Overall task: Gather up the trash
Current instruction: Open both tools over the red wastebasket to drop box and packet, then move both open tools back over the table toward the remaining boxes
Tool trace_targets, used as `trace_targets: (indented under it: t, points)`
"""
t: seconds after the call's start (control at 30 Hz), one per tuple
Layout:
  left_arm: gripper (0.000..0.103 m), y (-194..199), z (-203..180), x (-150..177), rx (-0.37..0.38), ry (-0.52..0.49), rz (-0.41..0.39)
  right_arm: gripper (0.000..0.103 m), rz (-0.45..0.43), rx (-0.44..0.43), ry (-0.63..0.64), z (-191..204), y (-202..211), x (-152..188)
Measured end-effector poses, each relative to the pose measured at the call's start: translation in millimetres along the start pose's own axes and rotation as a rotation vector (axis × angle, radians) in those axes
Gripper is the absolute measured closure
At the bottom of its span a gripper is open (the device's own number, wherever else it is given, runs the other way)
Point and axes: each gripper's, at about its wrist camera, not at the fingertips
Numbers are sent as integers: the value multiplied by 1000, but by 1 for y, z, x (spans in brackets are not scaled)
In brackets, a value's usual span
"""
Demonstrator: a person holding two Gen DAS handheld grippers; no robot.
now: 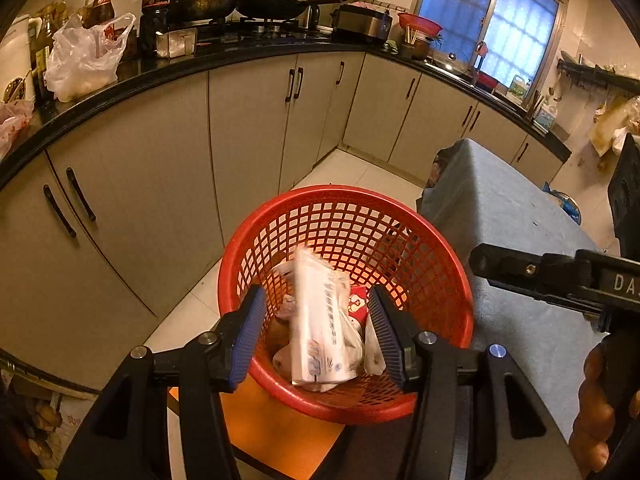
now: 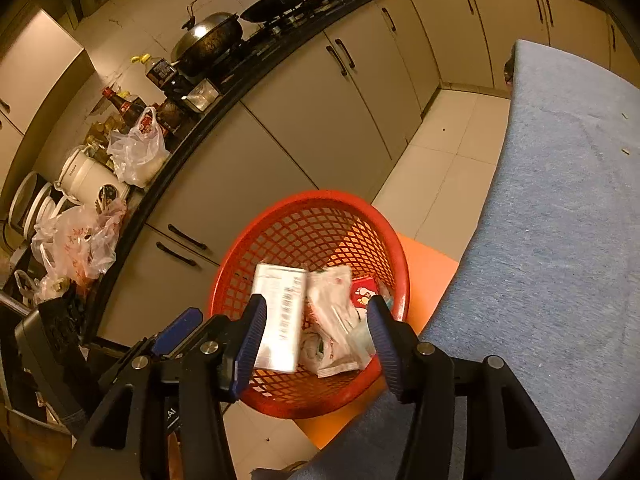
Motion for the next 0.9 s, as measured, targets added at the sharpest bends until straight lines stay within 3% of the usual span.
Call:
trace_targets:
  t: [0.37,0.9]
  points:
    - [51,21,-12,2,9,-23,-26,46,-39,-14,-10,-3,40,8]
    - [50,49,-62,28,44,-113,-26,46,-76,31,-61,-48,101,43]
Point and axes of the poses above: each gripper's, at about its wrist camera, not at the fingertips, and y roughly against the way its jaws point, z to its left, x to its underside, and after that the axes turned 15 degrees about -z, right-handed
